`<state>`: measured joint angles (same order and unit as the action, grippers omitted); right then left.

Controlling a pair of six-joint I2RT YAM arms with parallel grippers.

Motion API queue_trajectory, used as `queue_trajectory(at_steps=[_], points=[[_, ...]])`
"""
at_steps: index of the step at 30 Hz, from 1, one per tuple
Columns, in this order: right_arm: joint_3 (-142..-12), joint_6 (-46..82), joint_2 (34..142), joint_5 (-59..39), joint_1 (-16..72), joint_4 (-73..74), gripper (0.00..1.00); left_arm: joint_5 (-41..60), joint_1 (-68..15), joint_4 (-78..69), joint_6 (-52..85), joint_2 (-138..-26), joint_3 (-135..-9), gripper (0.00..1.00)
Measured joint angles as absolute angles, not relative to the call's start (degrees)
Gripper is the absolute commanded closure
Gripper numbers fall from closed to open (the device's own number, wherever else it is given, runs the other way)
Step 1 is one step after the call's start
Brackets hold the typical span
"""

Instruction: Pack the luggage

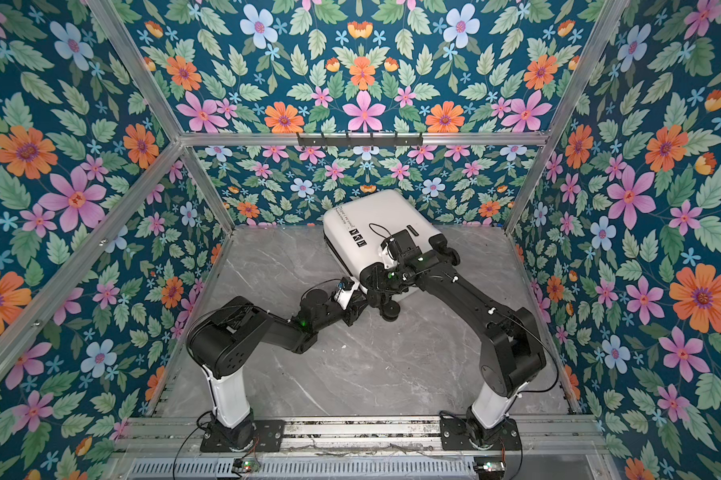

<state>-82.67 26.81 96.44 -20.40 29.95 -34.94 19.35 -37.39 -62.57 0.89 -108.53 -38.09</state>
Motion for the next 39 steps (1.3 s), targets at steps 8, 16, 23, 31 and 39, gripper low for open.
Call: queue_trajectory(at_steps=[8,16,23,31,39], points=[[-82.74,26.81,96.44,-19.46,29.89,-34.96,0.82,20.14,-37.34,-61.98,-0.08,-109.27,-39.31,0.75],[-82.74,26.83,96.38,-19.25,29.85,-35.0,0.82,19.33,-37.28,-59.29,-0.58,-109.56,-40.42,0.85],[-82.74,26.83,96.36,-19.16,29.82,-35.14,0.82,18.26,-37.26,-58.83,-1.45,-109.51,-40.77,0.98],[-82.96,27.09,96.25,-19.29,29.89,-35.2,0.86,17.67,-37.32,-55.46,-1.63,-106.54,-39.9,1.0],[-84.71,29.08,96.49,-19.97,29.89,-35.99,1.0,17.69,-37.28,-50.54,-2.31,-99.85,-37.26,1.0]])
